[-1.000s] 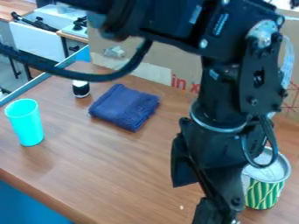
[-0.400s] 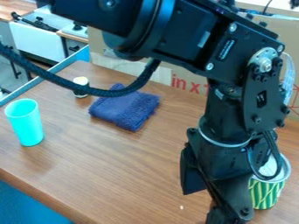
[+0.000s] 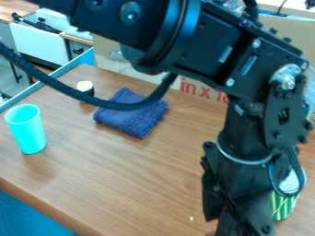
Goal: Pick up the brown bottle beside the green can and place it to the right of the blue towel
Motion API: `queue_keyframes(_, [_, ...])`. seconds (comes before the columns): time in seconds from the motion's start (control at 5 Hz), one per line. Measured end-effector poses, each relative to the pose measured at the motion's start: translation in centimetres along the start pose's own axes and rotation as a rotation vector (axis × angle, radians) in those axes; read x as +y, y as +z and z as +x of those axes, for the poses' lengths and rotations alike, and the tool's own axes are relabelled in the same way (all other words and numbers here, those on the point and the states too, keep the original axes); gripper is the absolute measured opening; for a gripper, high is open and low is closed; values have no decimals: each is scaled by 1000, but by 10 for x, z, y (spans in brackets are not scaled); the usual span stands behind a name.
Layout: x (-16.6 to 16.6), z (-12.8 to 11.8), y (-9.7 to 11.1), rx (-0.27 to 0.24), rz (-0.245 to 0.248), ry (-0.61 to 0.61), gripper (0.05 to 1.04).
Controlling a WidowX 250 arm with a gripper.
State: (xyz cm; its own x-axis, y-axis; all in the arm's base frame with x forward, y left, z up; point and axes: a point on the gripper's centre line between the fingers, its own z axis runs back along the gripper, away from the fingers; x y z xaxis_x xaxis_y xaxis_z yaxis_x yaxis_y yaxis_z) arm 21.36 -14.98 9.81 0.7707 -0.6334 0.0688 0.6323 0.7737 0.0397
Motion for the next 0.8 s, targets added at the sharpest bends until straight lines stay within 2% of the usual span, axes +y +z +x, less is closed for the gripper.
queue_keyframes(0.2, [-5,6,8,-24,-9,-14,333])
queue_keyframes(0.4, [6,4,59,-117,61,14,333])
queue_keyframes(0.6, [52,-3,87,-157,117,136,333])
queue_keyframes(0.8, [105,-9,101,-192,159,258,333])
